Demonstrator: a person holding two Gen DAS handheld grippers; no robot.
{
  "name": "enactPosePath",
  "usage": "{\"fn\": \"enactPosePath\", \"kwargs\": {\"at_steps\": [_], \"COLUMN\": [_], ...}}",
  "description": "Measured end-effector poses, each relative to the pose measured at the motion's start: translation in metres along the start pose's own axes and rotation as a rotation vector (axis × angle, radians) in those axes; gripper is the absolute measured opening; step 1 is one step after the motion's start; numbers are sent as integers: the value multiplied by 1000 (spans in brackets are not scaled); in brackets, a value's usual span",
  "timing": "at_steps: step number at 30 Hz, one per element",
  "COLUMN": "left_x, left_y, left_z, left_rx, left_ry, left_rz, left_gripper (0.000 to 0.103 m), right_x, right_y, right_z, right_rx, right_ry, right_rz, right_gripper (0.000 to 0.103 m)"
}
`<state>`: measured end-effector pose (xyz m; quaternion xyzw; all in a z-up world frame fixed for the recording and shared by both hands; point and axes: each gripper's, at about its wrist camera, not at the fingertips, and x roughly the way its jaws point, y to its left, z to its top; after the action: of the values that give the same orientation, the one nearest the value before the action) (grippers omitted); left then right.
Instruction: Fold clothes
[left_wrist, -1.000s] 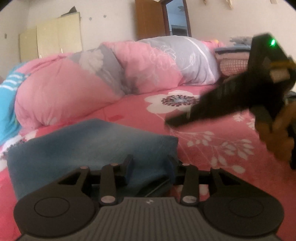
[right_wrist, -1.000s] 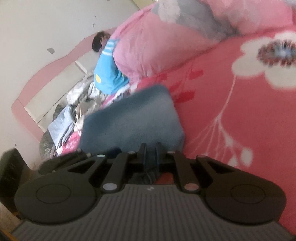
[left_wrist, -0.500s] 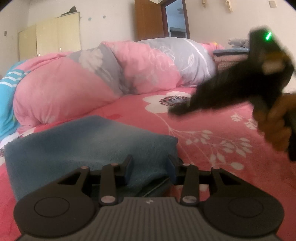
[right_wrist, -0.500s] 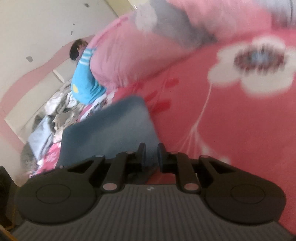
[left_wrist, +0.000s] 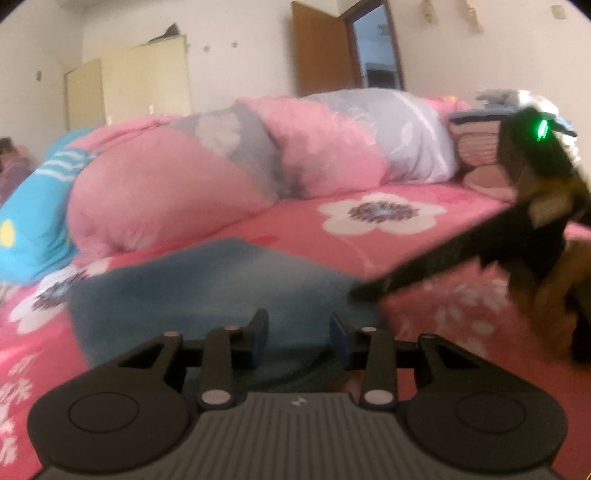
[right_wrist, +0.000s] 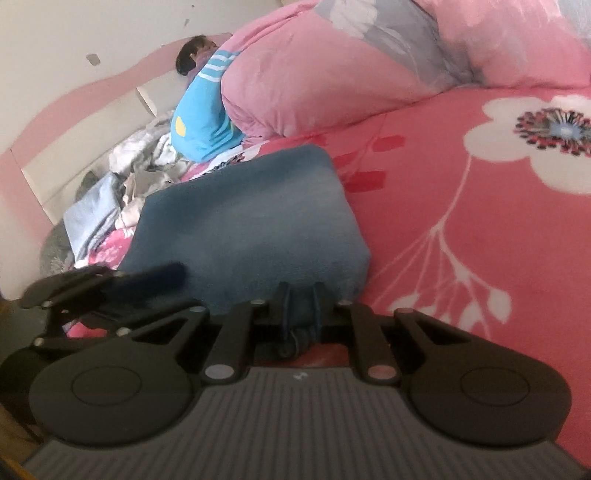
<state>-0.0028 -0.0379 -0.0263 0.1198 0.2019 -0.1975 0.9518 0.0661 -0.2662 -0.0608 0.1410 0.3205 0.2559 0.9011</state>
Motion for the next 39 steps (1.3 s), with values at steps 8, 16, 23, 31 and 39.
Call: {"fn": "enactPosePath", "kwargs": {"at_steps": [8,16,23,31,39], "left_x": [-10,-48,-51,-60,-76], "left_y": [10,50,80,82,44], "left_z": [-4,-22,-35,-36,-10], "left_rx": [-77,-238,-397,-415,-119], "left_ry": [-31,-61,-24,-18,-48], "left_rz": [4,125,151,171,138], "left_gripper": [35,35,38,35,33], "right_x": [-7,7,6,10,6], "right_y": [47,54,56,54,48], "right_z": [3,-3,-11,-13,-17], "right_rx": [-189,-215,-247,-262,-213], "right_ry": [-33,-5,26,6,-6], "right_rz": [-43,-88,-84,-83,-53], "right_gripper": [11,10,12,12,12]}}
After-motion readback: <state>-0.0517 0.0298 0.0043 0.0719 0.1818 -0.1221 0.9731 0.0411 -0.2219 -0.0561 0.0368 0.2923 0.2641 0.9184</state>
